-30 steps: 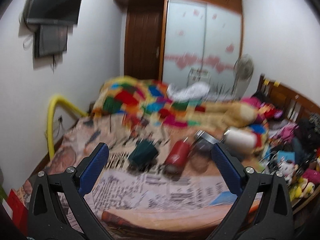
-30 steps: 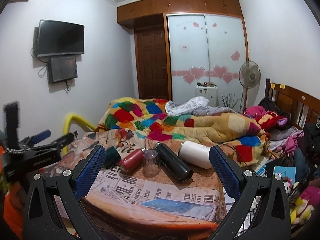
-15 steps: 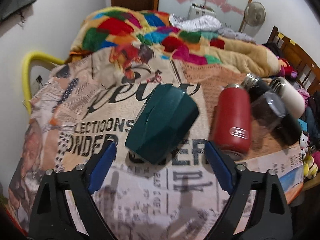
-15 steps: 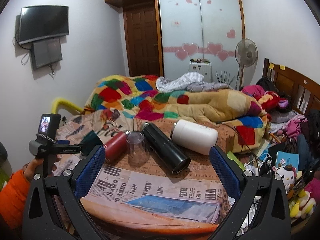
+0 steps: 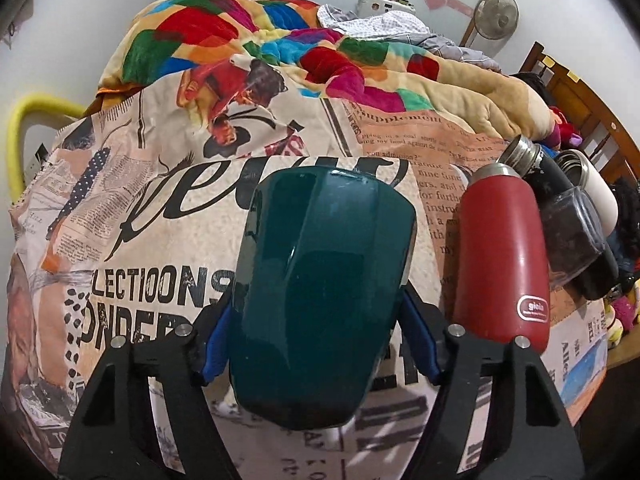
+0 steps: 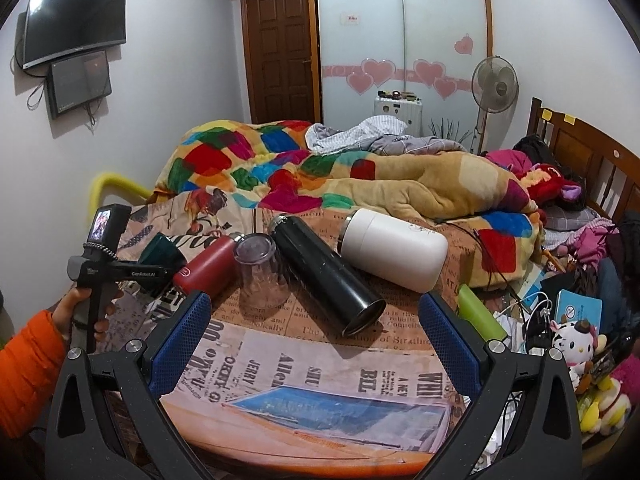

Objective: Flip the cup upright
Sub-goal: 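Lift the green mug with the left tool and turn it rim-down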

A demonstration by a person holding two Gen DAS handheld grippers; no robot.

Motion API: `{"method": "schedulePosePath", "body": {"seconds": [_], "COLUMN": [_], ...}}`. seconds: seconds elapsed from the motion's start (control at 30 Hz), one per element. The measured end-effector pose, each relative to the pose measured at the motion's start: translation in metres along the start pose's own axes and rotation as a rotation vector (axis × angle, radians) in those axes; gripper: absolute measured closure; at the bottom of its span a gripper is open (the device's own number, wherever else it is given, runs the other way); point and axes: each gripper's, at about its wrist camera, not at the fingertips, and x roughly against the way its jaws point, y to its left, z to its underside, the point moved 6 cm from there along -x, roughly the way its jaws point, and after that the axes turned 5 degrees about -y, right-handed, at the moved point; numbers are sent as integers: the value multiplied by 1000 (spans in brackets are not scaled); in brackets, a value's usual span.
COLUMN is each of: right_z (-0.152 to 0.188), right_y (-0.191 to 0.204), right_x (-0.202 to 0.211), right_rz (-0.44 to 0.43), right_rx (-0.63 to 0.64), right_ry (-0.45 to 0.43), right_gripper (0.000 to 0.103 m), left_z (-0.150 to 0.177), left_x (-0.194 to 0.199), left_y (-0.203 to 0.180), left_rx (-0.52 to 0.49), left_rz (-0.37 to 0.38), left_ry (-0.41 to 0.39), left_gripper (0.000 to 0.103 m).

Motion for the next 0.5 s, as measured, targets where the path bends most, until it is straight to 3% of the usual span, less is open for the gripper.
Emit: {"method": "schedulePosePath", "body": {"seconds": [0.23, 0.5], "right_z": [0, -2], "right_y": [1, 5], "right_x": [-1, 10], "right_rz": [-4, -22], "right_rx": [0, 4], "right_ry": [1, -16], "right_gripper": [0, 0], "left_z": [8, 8], "left_x": [13, 75], "left_y": [-1, -28], "left_rx": [-14, -62], "left_rz": [-81, -97], "left_ry": [-25, -105], "left_gripper": [32, 32]}}
